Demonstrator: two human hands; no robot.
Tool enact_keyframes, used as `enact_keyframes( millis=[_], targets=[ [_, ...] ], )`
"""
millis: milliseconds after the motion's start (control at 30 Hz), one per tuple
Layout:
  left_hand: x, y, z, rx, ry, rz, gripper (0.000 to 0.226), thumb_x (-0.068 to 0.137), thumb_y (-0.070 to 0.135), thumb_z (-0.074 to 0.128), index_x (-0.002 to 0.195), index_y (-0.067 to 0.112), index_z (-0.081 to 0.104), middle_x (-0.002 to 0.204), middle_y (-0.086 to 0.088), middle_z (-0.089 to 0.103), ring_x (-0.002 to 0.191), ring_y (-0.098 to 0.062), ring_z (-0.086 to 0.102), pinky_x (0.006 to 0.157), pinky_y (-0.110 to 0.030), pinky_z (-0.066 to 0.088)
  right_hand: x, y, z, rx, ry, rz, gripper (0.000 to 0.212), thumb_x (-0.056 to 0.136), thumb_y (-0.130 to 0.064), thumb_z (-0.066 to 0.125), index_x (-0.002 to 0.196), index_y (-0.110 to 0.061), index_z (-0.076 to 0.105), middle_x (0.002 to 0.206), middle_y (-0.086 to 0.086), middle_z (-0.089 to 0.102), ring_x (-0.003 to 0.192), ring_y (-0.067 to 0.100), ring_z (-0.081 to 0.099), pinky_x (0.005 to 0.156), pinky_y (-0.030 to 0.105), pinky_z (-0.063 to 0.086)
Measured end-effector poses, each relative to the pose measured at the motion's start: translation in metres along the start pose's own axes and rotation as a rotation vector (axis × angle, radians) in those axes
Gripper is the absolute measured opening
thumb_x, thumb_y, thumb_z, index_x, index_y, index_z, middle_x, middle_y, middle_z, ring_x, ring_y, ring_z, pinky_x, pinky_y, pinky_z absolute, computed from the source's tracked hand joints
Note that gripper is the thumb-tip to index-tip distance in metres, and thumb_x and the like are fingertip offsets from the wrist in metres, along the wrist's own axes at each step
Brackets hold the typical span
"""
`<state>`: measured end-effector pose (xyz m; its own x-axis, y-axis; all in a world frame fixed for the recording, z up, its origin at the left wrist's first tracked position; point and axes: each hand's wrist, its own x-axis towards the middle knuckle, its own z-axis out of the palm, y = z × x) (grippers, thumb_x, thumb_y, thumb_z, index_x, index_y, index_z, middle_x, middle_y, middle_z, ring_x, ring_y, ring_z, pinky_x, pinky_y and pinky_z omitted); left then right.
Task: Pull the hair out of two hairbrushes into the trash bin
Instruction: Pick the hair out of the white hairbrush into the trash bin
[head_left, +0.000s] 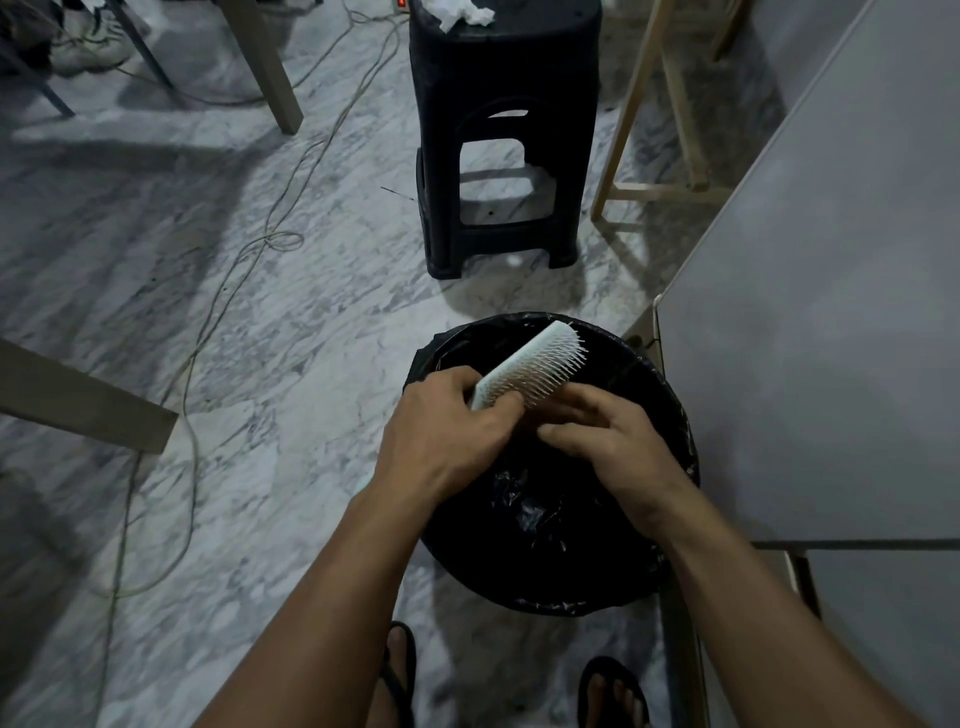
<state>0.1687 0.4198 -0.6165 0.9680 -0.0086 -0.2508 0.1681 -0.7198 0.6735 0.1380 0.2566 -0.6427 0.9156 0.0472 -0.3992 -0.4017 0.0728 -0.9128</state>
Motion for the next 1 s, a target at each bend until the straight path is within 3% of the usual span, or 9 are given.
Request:
enact_keyframes(
  millis=[67,133,333,467,667,733,800,900,1000],
  targets=[
    [0.000,-0.001,0.002,0.002,-0.019,0.014,0.036,0.070,0.054,0.054,0.074,0.020,0.064,0.063,0.003,0.060,0.068,-0.021,0.061,0.056,-0.032,0.043,-0.004,0.001,0.006,0.061,-0.051,0.026,0.024,0.085,-0.002,0.065,0.109,-0.002,0.068,0.102,0.014,0.075,0.097,0.021,0.071,0.091,0.030,0.054],
    [0.002,-0.003,0.003,0.017,-0.008,0.026,0.035,0.075,0.054,0.057,0.077,0.020,0.066,0.065,0.003,0.061,0.069,-0.022,0.061,0.059,-0.034,0.046,-0.004,0.002,0.005,-0.097,-0.026,-0.013,0.015,0.091,-0.009,0.060,0.100,-0.003,0.071,0.079,0.009,0.072,0.077,0.015,0.068,0.080,0.025,0.053],
    [0.005,-0.003,-0.006,0.007,0.145,-0.081,0.036,0.090,0.048,0.057,0.068,0.019,0.056,0.062,0.001,0.052,0.065,-0.025,0.053,0.053,-0.033,0.031,-0.001,0.002,-0.013,-0.381,0.044,-0.075,0.033,0.097,-0.014,0.050,0.068,-0.011,0.064,0.045,-0.008,0.047,0.056,0.011,0.057,0.058,0.013,0.045],
    [0.011,-0.013,-0.023,-0.071,0.260,-0.185,0.048,0.090,0.046,0.059,0.057,0.018,0.040,0.053,0.001,0.038,0.054,-0.023,0.042,0.049,-0.032,0.022,0.006,0.010,-0.037,-0.582,0.175,-0.044,0.038,0.096,-0.020,0.049,0.060,-0.020,0.059,0.042,-0.010,0.052,0.054,0.012,0.060,0.063,0.033,0.049],
    [0.010,-0.011,-0.016,-0.132,0.176,-0.170,0.041,0.090,0.045,0.061,0.060,0.020,0.049,0.056,0.001,0.047,0.054,-0.018,0.047,0.049,-0.031,0.026,0.008,0.015,-0.040,-0.802,0.294,0.071,0.033,0.094,-0.027,0.052,0.063,-0.027,0.062,0.066,0.001,0.066,0.070,0.026,0.064,0.074,0.045,0.055],
    [0.009,-0.008,-0.015,-0.127,0.140,-0.140,0.036,0.090,0.047,0.060,0.066,0.019,0.056,0.059,0.002,0.053,0.057,-0.017,0.052,0.049,-0.029,0.029,0.001,0.009,-0.034,-0.801,0.191,0.099,0.010,0.090,-0.029,0.061,0.085,-0.033,0.068,0.094,0.000,0.071,0.090,0.022,0.065,0.087,0.041,0.054],
    [0.007,-0.004,-0.012,-0.099,0.096,-0.100,0.033,0.090,0.047,0.060,0.072,0.020,0.060,0.063,0.003,0.057,0.057,-0.013,0.054,0.048,-0.028,0.030,0.000,0.005,-0.030,-0.784,0.128,0.076,0.047,0.081,-0.025,0.072,0.126,-0.027,0.059,0.128,-0.001,0.060,0.119,0.019,0.056,0.097,0.030,0.044],
    [0.002,0.000,-0.003,-0.077,0.021,-0.042,0.027,0.088,0.046,0.063,0.073,0.024,0.062,0.063,0.005,0.057,0.056,-0.009,0.053,0.048,-0.028,0.032,-0.001,-0.002,-0.013,-0.451,0.107,0.000,0.082,0.075,-0.009,0.076,0.147,-0.018,0.036,0.142,-0.002,0.048,0.130,0.012,0.046,0.101,0.026,0.038],
    [-0.001,0.003,0.008,-0.070,-0.036,0.011,0.023,0.085,0.045,0.066,0.082,0.022,0.069,0.068,0.005,0.062,0.062,-0.010,0.057,0.052,-0.028,0.036,-0.002,0.001,0.000,0.005,-0.002,0.024,0.065,0.082,0.001,0.068,0.140,-0.017,0.044,0.130,0.005,0.064,0.119,0.016,0.061,0.099,0.037,0.050]
  ],
)
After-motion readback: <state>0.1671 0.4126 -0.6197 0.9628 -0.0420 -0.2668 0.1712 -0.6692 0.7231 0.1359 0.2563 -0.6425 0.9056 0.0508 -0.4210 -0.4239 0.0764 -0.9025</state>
